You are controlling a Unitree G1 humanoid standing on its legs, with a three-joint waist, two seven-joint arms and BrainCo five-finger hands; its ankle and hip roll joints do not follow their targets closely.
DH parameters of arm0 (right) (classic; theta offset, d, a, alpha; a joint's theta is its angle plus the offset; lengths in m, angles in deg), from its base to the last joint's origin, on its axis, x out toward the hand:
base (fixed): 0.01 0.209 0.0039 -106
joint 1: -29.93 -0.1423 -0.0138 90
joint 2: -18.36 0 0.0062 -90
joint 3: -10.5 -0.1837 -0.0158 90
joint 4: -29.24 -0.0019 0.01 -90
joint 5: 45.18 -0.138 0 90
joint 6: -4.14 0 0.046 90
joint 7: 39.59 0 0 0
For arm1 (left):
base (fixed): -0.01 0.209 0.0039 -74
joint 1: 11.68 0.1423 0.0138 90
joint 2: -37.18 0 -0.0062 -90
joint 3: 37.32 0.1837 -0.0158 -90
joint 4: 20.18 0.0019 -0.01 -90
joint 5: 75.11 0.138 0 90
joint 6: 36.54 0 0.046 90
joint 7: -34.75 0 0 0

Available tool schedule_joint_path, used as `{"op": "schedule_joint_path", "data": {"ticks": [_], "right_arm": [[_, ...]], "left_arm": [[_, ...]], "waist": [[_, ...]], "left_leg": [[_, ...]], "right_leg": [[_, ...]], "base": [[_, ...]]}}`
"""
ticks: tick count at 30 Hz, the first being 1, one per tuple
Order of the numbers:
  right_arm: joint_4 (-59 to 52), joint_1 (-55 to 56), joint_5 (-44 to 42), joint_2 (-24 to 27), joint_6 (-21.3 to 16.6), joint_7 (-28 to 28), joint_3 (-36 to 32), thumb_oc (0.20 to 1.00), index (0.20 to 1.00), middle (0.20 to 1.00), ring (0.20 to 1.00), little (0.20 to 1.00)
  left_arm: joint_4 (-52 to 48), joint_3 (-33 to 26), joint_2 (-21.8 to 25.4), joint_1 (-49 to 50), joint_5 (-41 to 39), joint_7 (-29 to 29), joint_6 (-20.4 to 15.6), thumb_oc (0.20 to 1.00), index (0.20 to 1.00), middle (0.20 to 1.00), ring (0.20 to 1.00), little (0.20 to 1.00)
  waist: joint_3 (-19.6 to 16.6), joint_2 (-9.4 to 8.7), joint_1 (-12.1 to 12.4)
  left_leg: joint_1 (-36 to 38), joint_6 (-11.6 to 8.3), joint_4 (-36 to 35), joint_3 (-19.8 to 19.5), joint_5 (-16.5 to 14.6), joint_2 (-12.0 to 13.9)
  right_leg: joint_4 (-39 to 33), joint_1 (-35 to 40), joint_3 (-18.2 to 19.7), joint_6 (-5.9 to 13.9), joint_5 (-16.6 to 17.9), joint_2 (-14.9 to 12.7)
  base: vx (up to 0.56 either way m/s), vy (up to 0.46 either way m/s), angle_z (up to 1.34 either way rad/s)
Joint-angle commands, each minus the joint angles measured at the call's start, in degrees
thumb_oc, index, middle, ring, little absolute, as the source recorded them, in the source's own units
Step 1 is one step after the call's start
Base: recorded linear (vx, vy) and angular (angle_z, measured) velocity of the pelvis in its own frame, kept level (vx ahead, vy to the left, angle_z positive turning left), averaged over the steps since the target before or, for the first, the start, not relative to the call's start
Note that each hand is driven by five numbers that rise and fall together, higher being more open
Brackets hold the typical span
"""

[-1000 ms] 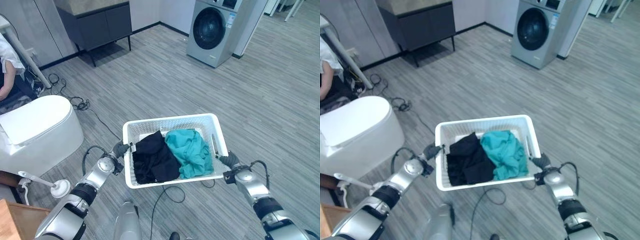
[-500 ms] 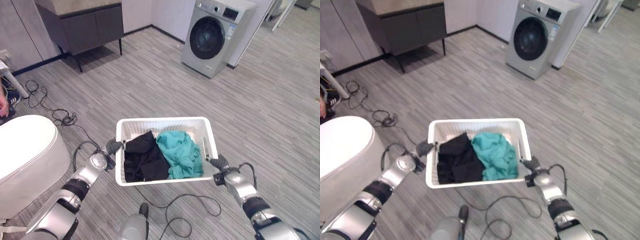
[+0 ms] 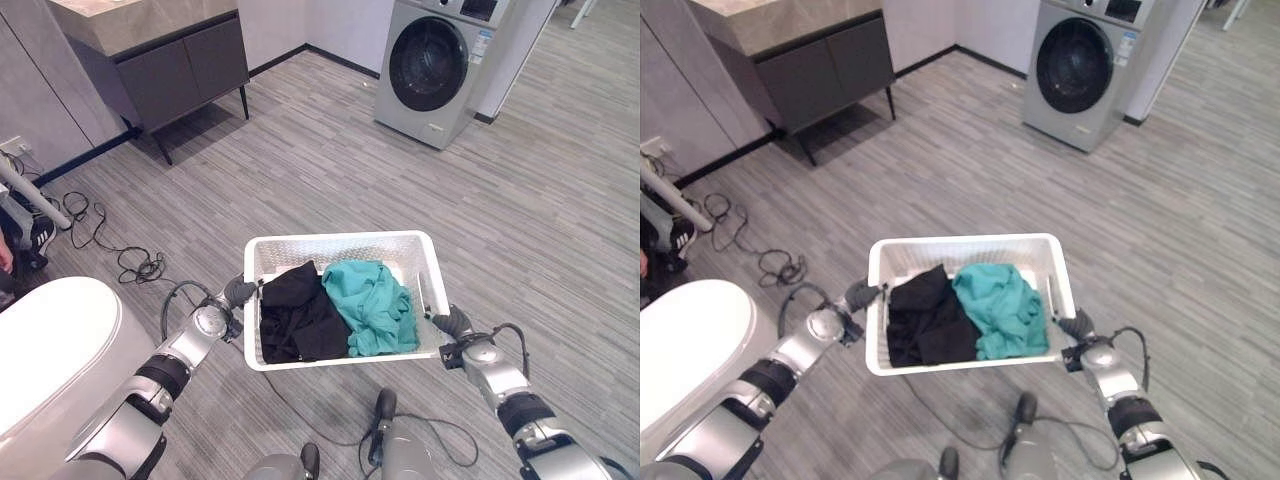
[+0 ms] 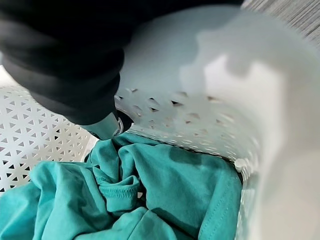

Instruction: Grab the laundry basket,head to the washer,open it,put in the laundry and shut it.

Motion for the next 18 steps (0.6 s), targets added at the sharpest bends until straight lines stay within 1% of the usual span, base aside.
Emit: {"op": "schedule_joint_path", "data": {"ticks": [1, 2, 3, 4, 5, 6, 7, 8, 9, 10, 11, 12, 13, 14, 15, 16, 17, 18], "right_arm": [[-4.6, -5.2, -0.7, 2.4, -5.0, 3.8, -1.6, 0.200, 0.200, 0.200, 0.200, 0.200], [-3.9, -5.3, -0.6, 2.3, -4.9, 4.3, -0.9, 0.200, 0.200, 0.200, 0.200, 0.200], [-3.9, -5.3, -0.6, 2.3, -5.0, 4.3, -0.9, 0.200, 0.200, 0.200, 0.200, 0.200], [-3.6, -5.3, -0.6, 2.2, -4.9, 4.8, -0.4, 0.200, 0.200, 0.200, 0.200, 0.200], [-3.6, -5.3, -0.6, 2.3, -4.9, 4.8, -0.3, 0.200, 0.200, 0.200, 0.200, 0.200], [-3.9, -4.7, -0.9, 2.6, -4.9, 4.9, -0.2, 0.200, 0.200, 0.200, 0.200, 0.200], [-4.4, -4.5, -1.4, 2.9, -5.2, 4.6, -0.4, 0.200, 0.200, 0.200, 0.200, 0.200], [-4.7, -4.4, -2.2, 3.0, -5.2, 4.2, -0.7, 0.200, 0.200, 0.200, 0.200, 0.200], [-5.4, -4.1, -2.9, 3.3, -5.4, 3.9, -1.1, 0.200, 0.200, 0.200, 0.200, 0.200], [-6.7, -3.6, -3.1, 3.2, -5.4, 3.5, -1.3, 0.200, 0.200, 0.200, 0.200, 0.200], [-7.0, -3.3, -3.3, 3.6, -5.5, 3.3, -1.6, 0.200, 0.200, 0.200, 0.200, 0.200], [-7.7, -3.2, -3.4, 3.6, -5.6, 3.0, -1.7, 0.200, 0.200, 0.200, 0.200, 0.200], [-7.7, -3.1, -3.4, 3.5, -5.6, 3.0, -1.8, 0.200, 0.200, 0.200, 0.200, 0.200], [-7.7, -3.2, -3.6, 3.6, -5.5, 2.7, -1.8, 0.200, 0.200, 0.200, 0.200, 0.200], [-7.9, -3.0, -3.7, 3.6, -5.6, 2.2, -1.8, 0.200, 0.200, 0.200, 0.200, 0.200], [-8.4, -2.7, -3.4, 3.5, -5.6, 2.4, -1.7, 0.200, 0.200, 0.200, 0.200, 0.200], [-8.5, -2.7, -3.4, 3.5, -5.5, 2.4, -1.7, 0.200, 0.200, 0.200, 0.200, 0.200], [-8.0, -3.0, -2.9, 3.2, -6.0, 2.2, -1.3, 0.200, 0.200, 0.200, 0.200, 0.200]], "left_arm": [[-1.3, 0.1, 0.0, -4.0, 0.7, -0.1, -3.8, 0.200, 0.200, 0.200, 0.200, 0.200], [-0.9, 0.1, -0.5, -3.5, 0.9, -0.2, -4.0, 0.200, 0.200, 0.200, 0.200, 0.200], [-0.9, 0.0, -0.5, -3.4, 0.9, -0.2, -4.0, 0.200, 0.200, 0.200, 0.200, 0.200], [-0.3, 0.0, -0.8, -3.2, 0.5, -0.3, -4.1, 0.200, 0.200, 0.200, 0.200, 0.200], [-0.3, -0.1, -0.9, -3.1, 0.5, -0.2, -4.1, 0.200, 0.200, 0.200, 0.200, 0.200], [-0.6, -0.5, -0.7, -2.7, 0.3, -0.2, -4.3, 0.200, 0.200, 0.200, 0.200, 0.200], [-0.6, -0.6, -0.4, -2.9, 0.4, -0.1, -4.2, 0.200, 0.200, 0.200, 0.200, 0.200], [-0.9, -0.8, -0.3, -2.8, 0.1, -0.2, -3.9, 0.200, 0.200, 0.200, 0.200, 0.200], [-1.4, -1.2, 0.0, -2.9, -0.1, -0.4, -3.6, 0.200, 0.200, 0.200, 0.200, 0.200], [-2.2, -1.6, 0.3, -2.9, -0.2, -0.5, -3.5, 0.200, 0.200, 0.200, 0.200, 0.200], [-2.6, -2.3, 0.3, -2.9, -0.2, -0.4, -3.7, 0.200, 0.200, 0.200, 0.200, 0.200], [-3.4, -2.1, 0.2, -3.0, -0.7, -0.8, -3.7, 0.200, 0.200, 0.200, 0.200, 0.200], [-3.5, -2.1, 0.2, -3.0, -0.7, -0.8, -3.6, 0.200, 0.200, 0.200, 0.200, 0.200], [-3.8, -1.9, 0.1, -3.1, -1.0, -0.6, -3.7, 0.200, 0.200, 0.200, 0.200, 0.200], [-4.5, -2.2, 0.0, -3.0, -1.4, -0.4, -3.5, 0.200, 0.200, 0.200, 0.200, 0.200], [-5.0, -2.3, 0.2, -2.9, -1.6, -0.5, -3.5, 0.200, 0.200, 0.200, 0.200, 0.200], [-5.0, -2.3, 0.2, -2.9, -1.6, -0.5, -3.5, 0.200, 0.200, 0.200, 0.200, 0.200], [-4.6, -2.5, 0.8, -3.7, -1.9, -0.1, -3.8, 0.200, 0.200, 0.200, 0.200, 0.200]], "waist": [[-6.1, -0.89, -0.3], [-7.6, -1.03, -0.6], [-7.7, -0.93, -0.6], [-8.3, -0.70, -0.9], [-8.4, -0.50, -1.0], [-8.8, -0.45, -1.2], [-8.9, -0.48, -1.5], [-8.6, -1.29, -1.3], [-7.7, -1.41, -0.7], [-7.2, -2.19, -0.3], [-6.7, -2.78, 0.5], [-5.6, -3.31, 1.3], [-5.6, -3.08, 1.3], [-4.9, -3.47, 1.8], [-3.8, -3.73, 3.3], [-3.5, -3.34, 3.9], [-3.6, -3.58, 3.9], [-3.7, -2.54, 6.1]], "left_leg": [[0.2, -2.98, 1.3, -0.1, -3.5, 3.1], [2.5, -3.29, 1.3, -0.1, -4.4, 3.7], [2.6, -3.31, 1.2, 0.0, -4.4, 3.8], [3.4, -3.87, 2.6, -0.2, -3.8, 4.5], [3.4, -3.95, 2.7, -0.3, -4.0, 4.7], [2.4, -5.71, 9.1, 0.0, -0.9, 6.1], [-0.6, -7.50, 17.9, 1.3, 2.7, 8.4], [-3.0, -7.77, 23.4, 3.0, 6.0, 10.0], [-6.5, -8.55, 32.2, 3.7, 9.0, 12.3], [-9.2, -8.39, 36.8, 3.9, 10.5, 12.6], [-10.9, -8.24, 39.8, 4.2, 11.9, 13.0], [-14.3, -8.27, 43.1, 4.6, 12.7, 13.6], [-14.7, -8.33, 43.8, 4.3, 12.5, 13.8], [-17.8, -8.10, 45.4, 4.9, 12.0, 14.6], [-22.2, -7.76, 40.4, 6.2, 10.6, 16.0], [-23.5, -7.77, 37.7, 6.2, 10.2, 16.1], [-23.5, -7.66, 37.3, 6.3, 10.5, 15.8], [-25.7, -8.37, 16.7, 5.4, 12.7, 15.8]], "right_leg": [[1.9, 3.5, 2.5, 4.70, 1.2, 0.1], [3.3, 4.4, 2.0, 4.19, 2.3, 0.8], [3.3, 4.4, 1.9, 4.19, 2.2, 0.9], [4.5, 4.4, 1.4, 3.68, 1.8, 1.9], [4.7, 4.4, 1.2, 3.63, 1.7, 2.0], [5.3, 5.8, 0.3, 2.28, 0.4, 3.8], [5.2, 7.5, -0.9, 0.80, -0.8, 5.0], [4.7, 9.1, -1.3, -0.28, -1.9, 5.4], [4.1, 11.3, -1.5, -2.29, -3.2, 7.2], [3.2, 12.6, -1.4, -3.40, -3.8, 7.8], [2.2, 14.5, -1.4, -4.34, -4.8, 8.6], [1.4, 16.2, -1.4, -4.81, -5.5, 9.0], [1.3, 16.2, -1.5, -4.87, -5.5, 9.3], [0.9, 17.2, -1.7, -5.21, -6.1, 9.4], [0.1, 19.5, -1.2, -5.09, -7.4, 10.2], [0.0, 20.6, -0.5, -4.95, -8.0, 10.9], [0.0, 20.4, -0.5, -4.93, -7.9, 10.7], [-0.8, 23.5, 0.8, -3.55, -10.6, 12.4]], "base": [[0.61, -0.118, 0.19], [0.46, -0.095, 0.20], [0.48, -0.087, 0.12], [0.17, -0.036, -0.02], [0.41, -0.133, -0.17], [0.37, -0.197, -0.21], [0.46, -0.276, -0.03], [0.33, -0.295, 0.05], [0.26, -0.275, 0.04], [0.29, -0.286, -0.22], [0.24, -0.238, -0.50], [0.18, -0.161, -0.53], [0.10, -0.108, -0.34], [0.28, -0.054, -0.19], [0.37, -0.032, -0.06], [0.31, 0.008, -0.09], [0.46, 0.170, -0.20], [0.37, 0.142, -0.33]]}}
